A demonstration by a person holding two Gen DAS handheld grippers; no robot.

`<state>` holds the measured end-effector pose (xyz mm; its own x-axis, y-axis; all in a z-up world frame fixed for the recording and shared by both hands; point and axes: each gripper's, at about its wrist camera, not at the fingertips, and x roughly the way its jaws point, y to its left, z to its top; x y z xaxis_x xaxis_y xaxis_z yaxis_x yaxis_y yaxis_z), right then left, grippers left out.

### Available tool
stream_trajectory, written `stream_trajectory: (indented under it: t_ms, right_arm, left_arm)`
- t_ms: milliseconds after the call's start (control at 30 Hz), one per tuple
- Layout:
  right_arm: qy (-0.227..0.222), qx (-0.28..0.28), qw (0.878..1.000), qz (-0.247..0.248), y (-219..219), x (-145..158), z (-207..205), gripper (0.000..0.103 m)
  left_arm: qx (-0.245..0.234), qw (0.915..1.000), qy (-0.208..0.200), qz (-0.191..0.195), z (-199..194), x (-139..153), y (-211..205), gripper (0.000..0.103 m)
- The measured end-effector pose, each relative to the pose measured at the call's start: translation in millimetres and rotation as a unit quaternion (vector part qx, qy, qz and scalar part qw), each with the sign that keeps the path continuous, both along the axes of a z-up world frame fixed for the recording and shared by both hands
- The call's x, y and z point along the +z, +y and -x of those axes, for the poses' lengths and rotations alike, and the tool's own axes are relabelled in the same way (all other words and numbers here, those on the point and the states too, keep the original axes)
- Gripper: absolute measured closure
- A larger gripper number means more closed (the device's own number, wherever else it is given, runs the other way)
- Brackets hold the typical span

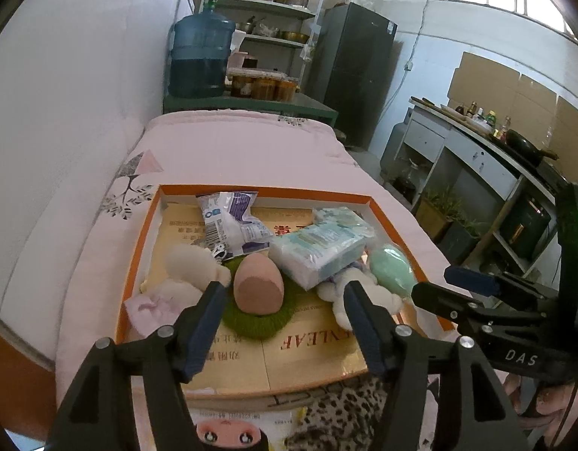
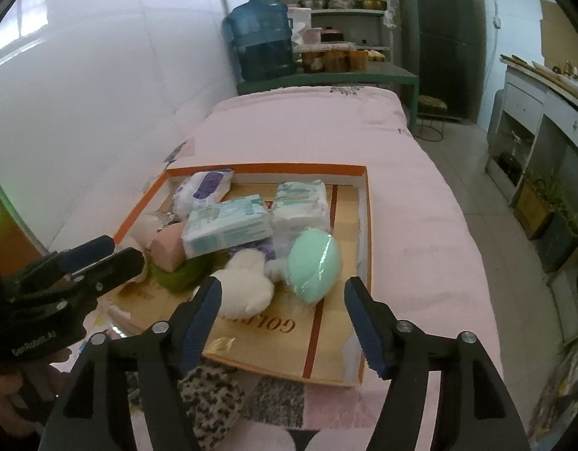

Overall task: Organize soft objects
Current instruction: 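Withdraw both tools from the tray toward the wipes pack and leopard cloth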

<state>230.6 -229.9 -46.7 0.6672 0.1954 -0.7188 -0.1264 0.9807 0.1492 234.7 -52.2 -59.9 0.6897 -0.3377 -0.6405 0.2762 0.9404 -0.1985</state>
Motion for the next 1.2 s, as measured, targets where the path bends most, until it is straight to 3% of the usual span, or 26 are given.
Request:
stream_trajectory:
  t_ms: [500,1200]
  right_arm:
    - [-0.01,0.013,1.0,-0.011,22,16,54,0.029]
    - [-0.02,0.031,0.999,-0.012,52,33,107,0.029]
  left_arm:
    - [0.035,0.998,-0.031,-0.042,61,14,15,0.038]
    - [0.069,0.9962,-0.04,-0.036,111,29,44,0.038]
